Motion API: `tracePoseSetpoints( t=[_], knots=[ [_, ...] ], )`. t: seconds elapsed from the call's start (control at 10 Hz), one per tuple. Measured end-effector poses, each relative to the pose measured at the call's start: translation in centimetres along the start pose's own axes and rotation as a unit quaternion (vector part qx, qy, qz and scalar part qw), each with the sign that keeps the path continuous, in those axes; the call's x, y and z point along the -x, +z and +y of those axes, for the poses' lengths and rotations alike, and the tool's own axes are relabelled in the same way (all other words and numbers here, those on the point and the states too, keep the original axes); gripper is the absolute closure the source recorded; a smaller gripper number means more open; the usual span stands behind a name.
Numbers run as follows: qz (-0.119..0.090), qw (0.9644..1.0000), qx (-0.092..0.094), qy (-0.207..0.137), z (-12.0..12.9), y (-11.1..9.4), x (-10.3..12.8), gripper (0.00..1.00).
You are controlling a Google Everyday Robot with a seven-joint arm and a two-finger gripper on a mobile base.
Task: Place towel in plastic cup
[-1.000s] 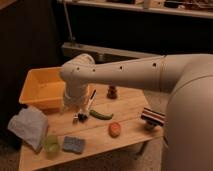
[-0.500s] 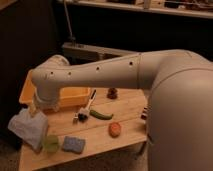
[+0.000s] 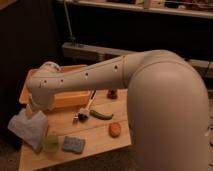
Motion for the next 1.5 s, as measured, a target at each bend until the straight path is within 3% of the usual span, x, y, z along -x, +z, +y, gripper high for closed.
tracePoseSetpoints(
  t=[0.4, 0.8, 1.4, 1.5],
  knots=[
    [0.026, 0.9988, 0.019, -0.038, 1.5, 4.4, -0.6, 0.35],
    [0.059, 0.9964, 0.031, -0.052, 1.8, 9.1, -1.7, 0.35],
    [0.095, 0.9931, 0.028, -0.063, 3.0, 13.8, -2.1, 0.36],
    [0.101, 0.9927, 0.021, -0.063, 3.0, 14.3, -2.2, 0.41]
  ],
)
